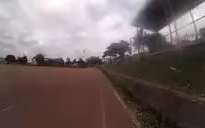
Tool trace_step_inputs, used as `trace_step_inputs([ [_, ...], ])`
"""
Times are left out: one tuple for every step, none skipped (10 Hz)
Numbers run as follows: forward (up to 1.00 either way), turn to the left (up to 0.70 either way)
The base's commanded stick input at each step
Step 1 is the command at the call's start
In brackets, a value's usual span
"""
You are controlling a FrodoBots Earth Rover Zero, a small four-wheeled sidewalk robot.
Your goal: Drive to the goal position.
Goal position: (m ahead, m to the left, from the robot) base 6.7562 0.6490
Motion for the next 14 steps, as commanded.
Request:
trace_step_inputs([
  [0.70, 0.00],
  [0.70, 0.00],
  [0.70, 0.00],
  [0.70, 0.00],
  [0.70, 0.00],
  [0.70, 0.00],
  [0.70, 0.00],
  [0.70, 0.00],
  [0.70, 0.00],
  [0.70, 0.00],
  [0.70, 0.00],
  [0.70, 0.00],
  [0.70, 0.00],
  [0.70, 0.00],
])
